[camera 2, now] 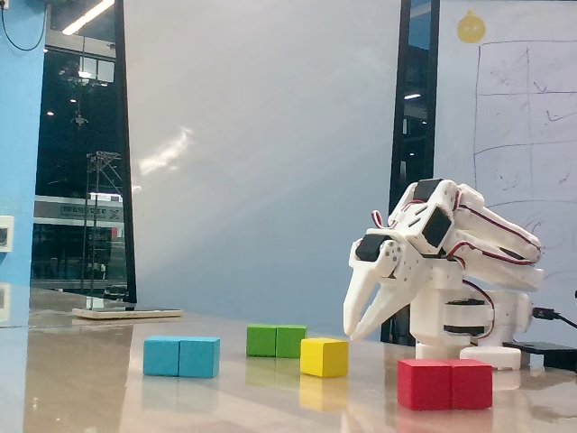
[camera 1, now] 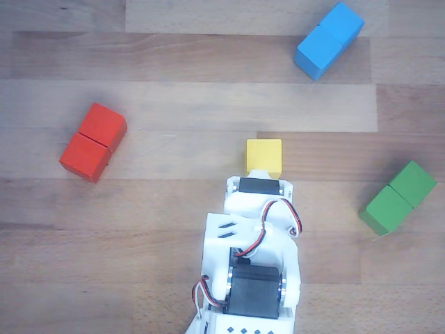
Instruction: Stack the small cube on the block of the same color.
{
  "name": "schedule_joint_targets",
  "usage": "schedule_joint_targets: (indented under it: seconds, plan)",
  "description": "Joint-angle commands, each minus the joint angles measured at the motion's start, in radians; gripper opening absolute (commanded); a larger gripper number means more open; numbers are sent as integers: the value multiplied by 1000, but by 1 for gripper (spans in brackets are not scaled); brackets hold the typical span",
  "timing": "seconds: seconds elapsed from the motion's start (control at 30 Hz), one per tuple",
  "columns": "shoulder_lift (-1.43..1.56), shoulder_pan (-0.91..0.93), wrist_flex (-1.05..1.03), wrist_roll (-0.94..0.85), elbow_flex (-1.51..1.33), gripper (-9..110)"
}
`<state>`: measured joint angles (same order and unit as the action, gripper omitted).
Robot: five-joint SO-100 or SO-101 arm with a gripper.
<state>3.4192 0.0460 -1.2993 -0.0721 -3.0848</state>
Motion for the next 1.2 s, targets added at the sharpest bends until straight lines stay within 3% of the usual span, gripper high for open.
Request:
schedule_joint_targets:
  seconds: [0.0, 0.23, 0.57, 0.83, 0.93, 1.17]
  plan:
    - [32, -6, -12, -8, 74, 0]
    - [-183, -8, -23, -8, 362, 0]
    - [-877, -8, -34, -8, 1086, 0]
    - [-1408, -18, -328, -8, 1609, 0]
    - [-1519, -14, -449, -8, 1681, 0]
    - [-1591, -20, -423, -8, 1551, 0]
